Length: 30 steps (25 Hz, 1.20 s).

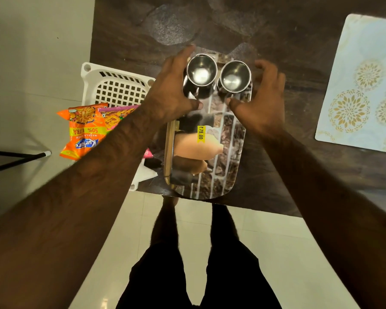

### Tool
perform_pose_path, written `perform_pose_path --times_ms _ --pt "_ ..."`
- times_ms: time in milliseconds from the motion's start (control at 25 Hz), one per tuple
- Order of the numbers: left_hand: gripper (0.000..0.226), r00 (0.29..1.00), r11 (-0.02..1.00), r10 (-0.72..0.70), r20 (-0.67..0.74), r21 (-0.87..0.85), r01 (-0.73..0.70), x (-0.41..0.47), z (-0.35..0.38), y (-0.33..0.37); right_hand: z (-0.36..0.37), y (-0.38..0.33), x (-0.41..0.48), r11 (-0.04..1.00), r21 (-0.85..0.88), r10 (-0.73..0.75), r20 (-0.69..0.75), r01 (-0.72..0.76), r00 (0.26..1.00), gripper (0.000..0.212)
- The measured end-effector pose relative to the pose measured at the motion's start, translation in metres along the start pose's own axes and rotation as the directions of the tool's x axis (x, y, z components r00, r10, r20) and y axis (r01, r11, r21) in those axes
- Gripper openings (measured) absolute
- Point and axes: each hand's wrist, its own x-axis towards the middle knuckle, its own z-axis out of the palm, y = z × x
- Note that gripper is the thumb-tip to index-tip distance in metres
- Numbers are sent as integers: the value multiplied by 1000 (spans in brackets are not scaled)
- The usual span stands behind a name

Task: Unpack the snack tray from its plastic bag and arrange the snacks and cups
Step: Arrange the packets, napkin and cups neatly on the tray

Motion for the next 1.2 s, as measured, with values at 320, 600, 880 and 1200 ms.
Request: perform_pose_path --times_ms 320,600,880,1200 --pt "64 972 977 -203 -118 42 209 -80 -38 -67 34 -41 -61 997 -10 -70 307 77 949 21" --pt "42 857 872 -468 -217 46 488 -117 -71 -134 104 -88 -86 982 127 41 578 -140 815 22" --pt "58 884 853 -462 -72 -310 420 -119 -50 -125 156 -123 -90 809 302 262 583 -504 769 44" --pt "57 871 567 -378 312 -666 485 -134 -63 -111 117 -115 -105 440 528 169 745 -726 645 45"
